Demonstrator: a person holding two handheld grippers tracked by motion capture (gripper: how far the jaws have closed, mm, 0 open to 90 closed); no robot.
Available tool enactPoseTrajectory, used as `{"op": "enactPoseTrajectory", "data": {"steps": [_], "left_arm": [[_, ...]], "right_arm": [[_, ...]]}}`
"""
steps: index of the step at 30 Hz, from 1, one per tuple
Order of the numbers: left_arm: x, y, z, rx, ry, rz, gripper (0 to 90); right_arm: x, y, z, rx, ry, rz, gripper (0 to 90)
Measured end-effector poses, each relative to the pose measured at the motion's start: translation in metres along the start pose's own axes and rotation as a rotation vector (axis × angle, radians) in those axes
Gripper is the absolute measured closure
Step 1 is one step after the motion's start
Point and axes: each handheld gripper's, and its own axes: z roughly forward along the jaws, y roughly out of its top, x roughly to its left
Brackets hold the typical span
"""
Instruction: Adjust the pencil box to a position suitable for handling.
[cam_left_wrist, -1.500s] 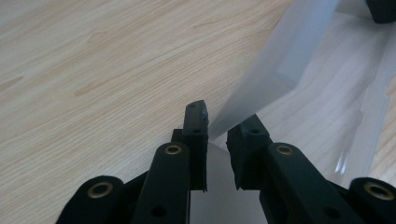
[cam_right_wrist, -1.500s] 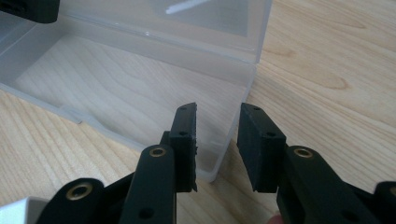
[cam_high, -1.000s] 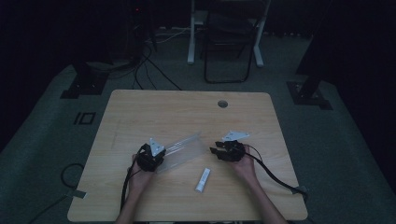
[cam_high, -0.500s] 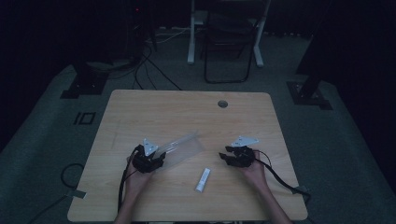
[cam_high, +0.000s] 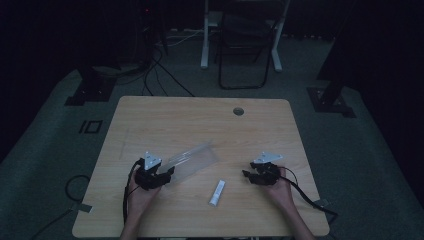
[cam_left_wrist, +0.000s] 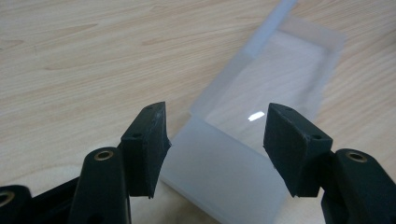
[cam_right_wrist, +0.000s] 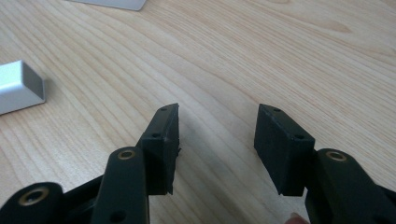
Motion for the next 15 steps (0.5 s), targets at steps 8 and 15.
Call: {"op": "enactPoseTrajectory", "data": {"steps": [8,15], "left_arm": [[-0.006,-0.006,-0.016,-0.015,-0.029,-0.019,41.3],[-0.014,-0.005,-0.027,-0.033,-0.055,-0.018,41.4]], "right_arm": [[-0.007,-0.006,-0.003,-0.031,0.004,0.034,49.4],[-0.009,-0.008,-0.003,-0.044,0.014,0.048,49.3]]}}
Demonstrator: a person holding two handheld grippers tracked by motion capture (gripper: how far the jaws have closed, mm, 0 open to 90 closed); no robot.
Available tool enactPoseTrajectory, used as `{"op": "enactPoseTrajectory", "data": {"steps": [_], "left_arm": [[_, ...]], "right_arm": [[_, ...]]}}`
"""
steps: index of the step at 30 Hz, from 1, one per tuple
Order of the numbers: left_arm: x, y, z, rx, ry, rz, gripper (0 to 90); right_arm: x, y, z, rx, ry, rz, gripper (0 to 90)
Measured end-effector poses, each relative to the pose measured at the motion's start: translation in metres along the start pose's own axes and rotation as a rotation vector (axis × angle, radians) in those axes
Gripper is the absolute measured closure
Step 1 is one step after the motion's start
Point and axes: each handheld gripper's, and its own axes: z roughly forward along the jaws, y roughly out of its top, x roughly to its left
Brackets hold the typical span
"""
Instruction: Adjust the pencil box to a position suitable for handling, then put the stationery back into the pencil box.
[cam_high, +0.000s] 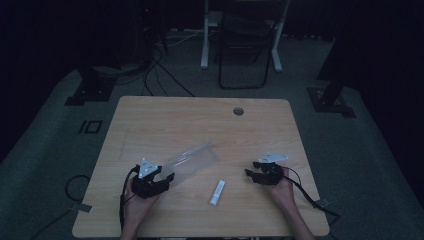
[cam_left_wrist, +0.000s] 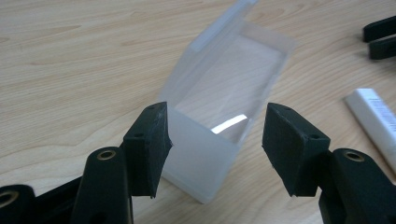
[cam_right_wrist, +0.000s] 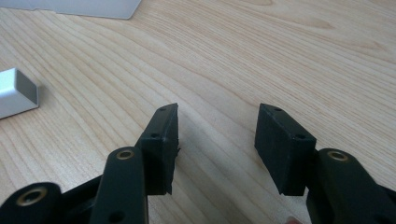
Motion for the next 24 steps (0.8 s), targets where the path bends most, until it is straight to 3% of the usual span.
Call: {"op": "enactPoseTrajectory", "data": {"steps": [4,12,24], "left_arm": [[-0.003,0.002,-0.006,-0.024,-0.017,-0.010,41.4],[-0.011,0.004,-0.012,-0.018,-0.030,-0.005,41.4],[-0.031,0.009,-0.005,0.001,-0.076,0.027,39.9]], "right_arm": [[0.000,-0.001,0.000,-0.006,0.003,0.002,49.1],[-0.002,-0.001,0.000,-0.014,0.006,0.010,48.4],[-0.002,-0.002,0.000,-0.017,0.006,0.012,48.1]]}}
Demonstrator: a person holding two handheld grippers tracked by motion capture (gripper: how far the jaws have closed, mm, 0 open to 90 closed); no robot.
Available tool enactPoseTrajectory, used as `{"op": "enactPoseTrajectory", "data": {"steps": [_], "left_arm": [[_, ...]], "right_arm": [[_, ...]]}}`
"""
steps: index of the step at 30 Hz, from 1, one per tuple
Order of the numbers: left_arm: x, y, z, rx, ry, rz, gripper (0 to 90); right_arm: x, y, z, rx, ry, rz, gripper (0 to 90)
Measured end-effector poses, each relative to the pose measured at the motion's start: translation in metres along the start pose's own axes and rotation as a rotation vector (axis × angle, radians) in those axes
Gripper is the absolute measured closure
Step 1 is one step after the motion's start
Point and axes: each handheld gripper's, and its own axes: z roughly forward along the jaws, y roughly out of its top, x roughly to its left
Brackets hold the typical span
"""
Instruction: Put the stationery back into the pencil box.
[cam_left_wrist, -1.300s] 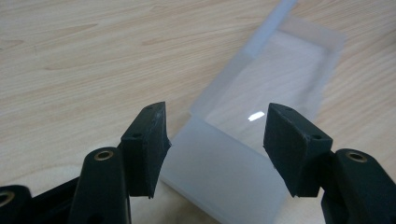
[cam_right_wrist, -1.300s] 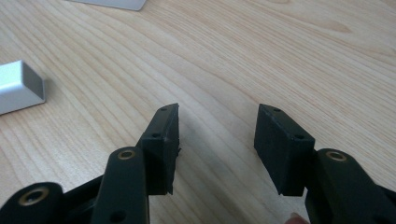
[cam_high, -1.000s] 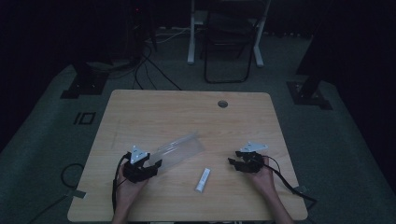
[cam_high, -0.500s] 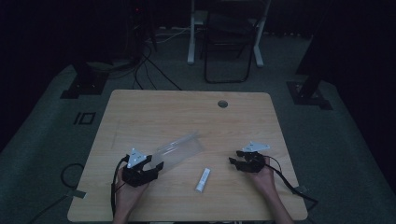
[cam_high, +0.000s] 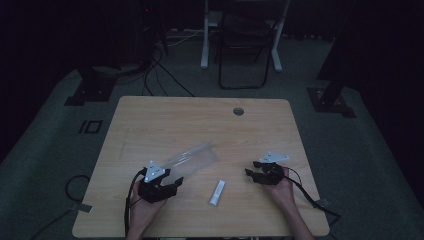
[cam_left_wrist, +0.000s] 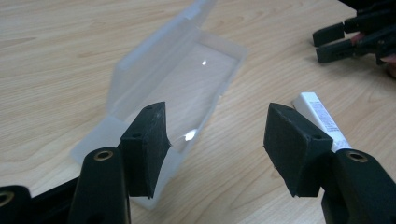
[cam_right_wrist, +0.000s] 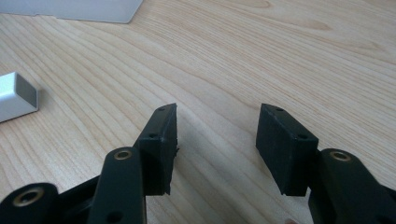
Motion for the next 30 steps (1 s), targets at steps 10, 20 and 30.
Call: {"op": "enactPoseTrajectory", "data": {"steps": [10,20,30], "left_arm": [[-0.019,0.005,0.013,0.029,-0.050,0.036,39.9],[-0.033,0.010,0.025,0.048,-0.074,0.050,40.6],[-0.045,0.016,0.037,0.055,-0.093,0.067,41.0]], "right_arm": [[0.000,0.000,0.000,0.000,0.002,0.002,47.8],[0.000,0.000,0.000,-0.001,0.005,0.004,47.8],[-0.001,0.000,0.000,-0.002,0.008,0.006,47.6]]}}
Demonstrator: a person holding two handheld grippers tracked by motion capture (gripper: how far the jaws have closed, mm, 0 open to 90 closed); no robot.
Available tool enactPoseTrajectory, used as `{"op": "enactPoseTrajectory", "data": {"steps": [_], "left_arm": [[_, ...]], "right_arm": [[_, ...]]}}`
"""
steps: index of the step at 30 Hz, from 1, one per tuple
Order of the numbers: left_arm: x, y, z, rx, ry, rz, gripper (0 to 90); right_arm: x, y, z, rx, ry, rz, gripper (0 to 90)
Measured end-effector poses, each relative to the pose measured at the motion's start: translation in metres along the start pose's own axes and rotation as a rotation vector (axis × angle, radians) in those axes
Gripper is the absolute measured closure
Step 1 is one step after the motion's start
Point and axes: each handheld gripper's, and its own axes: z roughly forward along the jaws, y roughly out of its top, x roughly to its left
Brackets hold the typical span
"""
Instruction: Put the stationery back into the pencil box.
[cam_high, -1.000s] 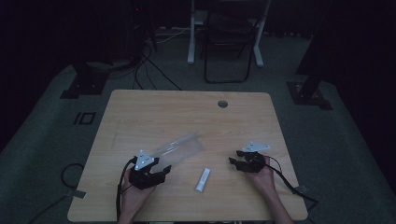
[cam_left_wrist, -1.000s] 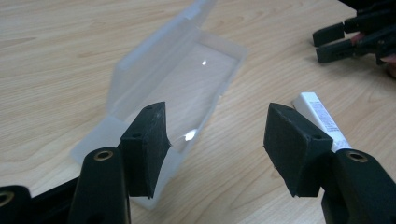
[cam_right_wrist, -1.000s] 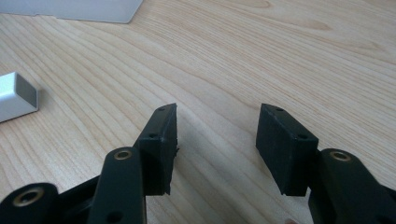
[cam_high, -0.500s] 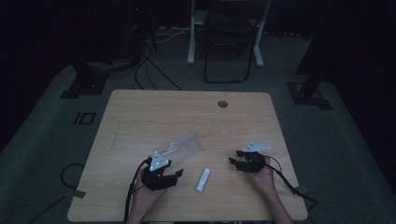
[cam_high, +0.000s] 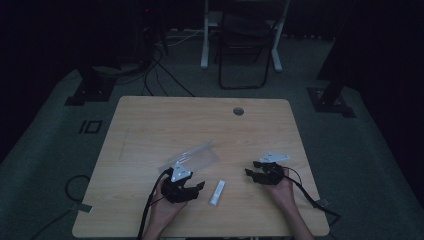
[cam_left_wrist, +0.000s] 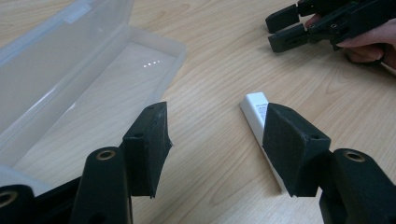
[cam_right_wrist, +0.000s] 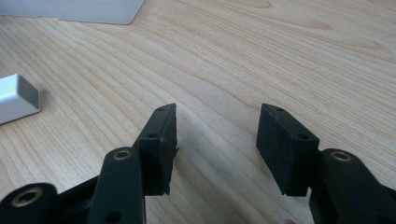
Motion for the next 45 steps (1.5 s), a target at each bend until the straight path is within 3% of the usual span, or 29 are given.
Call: {"op": "enactPoseTrajectory", "data": {"steps": [19,45], "left_arm": [[-0.018,0.010,0.027,0.038,-0.026,0.017,44.1],[-0.037,0.008,0.069,0.147,-0.032,0.040,52.9]], "right_arm": [[0.001,0.000,0.000,0.002,-0.005,-0.006,47.5],[0.001,0.000,0.000,0.002,-0.007,-0.011,47.3]]}}
